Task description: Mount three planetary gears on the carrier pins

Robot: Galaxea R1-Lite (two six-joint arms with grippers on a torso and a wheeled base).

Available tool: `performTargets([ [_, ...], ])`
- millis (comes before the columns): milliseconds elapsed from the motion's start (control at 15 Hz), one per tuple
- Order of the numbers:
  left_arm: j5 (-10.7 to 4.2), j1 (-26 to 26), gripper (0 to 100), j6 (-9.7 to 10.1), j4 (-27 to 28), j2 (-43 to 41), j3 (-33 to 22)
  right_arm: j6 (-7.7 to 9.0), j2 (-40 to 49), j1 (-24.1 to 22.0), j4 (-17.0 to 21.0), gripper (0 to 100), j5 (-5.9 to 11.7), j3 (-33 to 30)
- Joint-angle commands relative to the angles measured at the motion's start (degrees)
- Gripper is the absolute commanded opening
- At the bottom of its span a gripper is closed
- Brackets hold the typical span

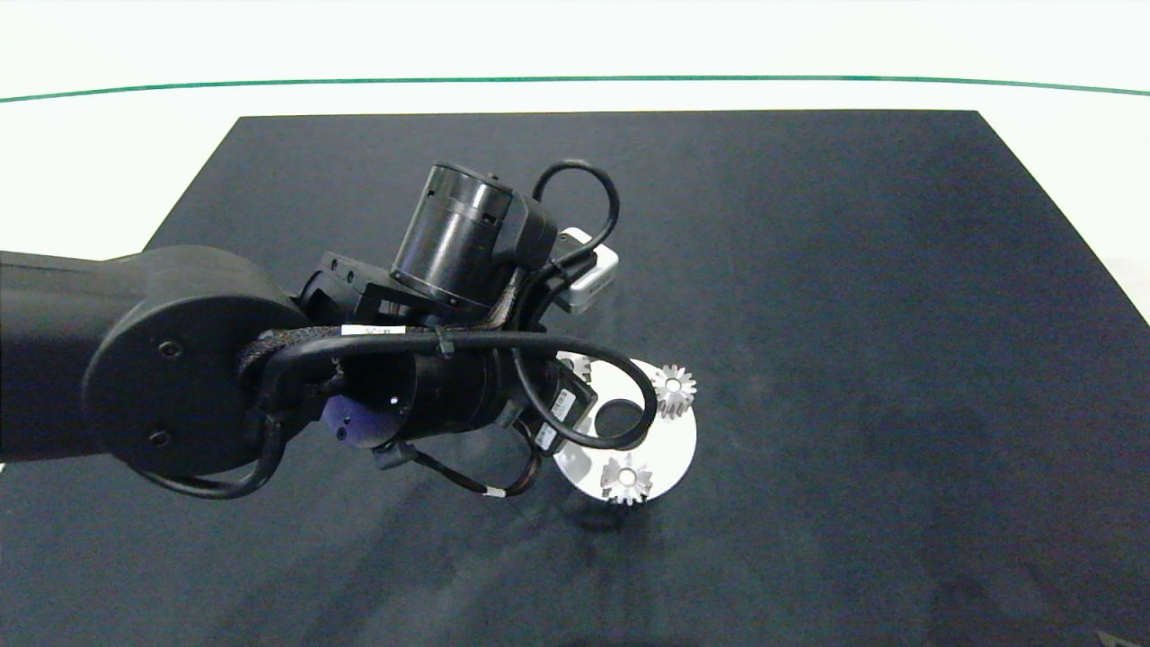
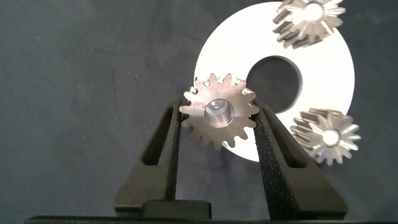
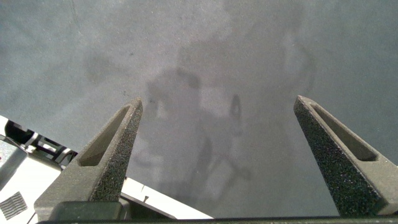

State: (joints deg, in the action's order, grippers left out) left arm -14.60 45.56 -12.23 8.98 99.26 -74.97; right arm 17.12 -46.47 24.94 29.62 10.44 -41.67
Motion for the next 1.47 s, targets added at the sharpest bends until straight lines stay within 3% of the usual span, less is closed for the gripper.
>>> performTargets([
  [67, -0.51, 0.67, 0, -0.08, -0.02, 1.20, -0.44, 0.29, 0.15, 0.02, 0.17, 100, 0.02, 0.01],
  [1467, -0.60, 0.06, 0, -0.52, -0.02, 3.14, -1.32, 0.46, 0.42, 0.02, 0.17, 100, 0.02, 0.10],
])
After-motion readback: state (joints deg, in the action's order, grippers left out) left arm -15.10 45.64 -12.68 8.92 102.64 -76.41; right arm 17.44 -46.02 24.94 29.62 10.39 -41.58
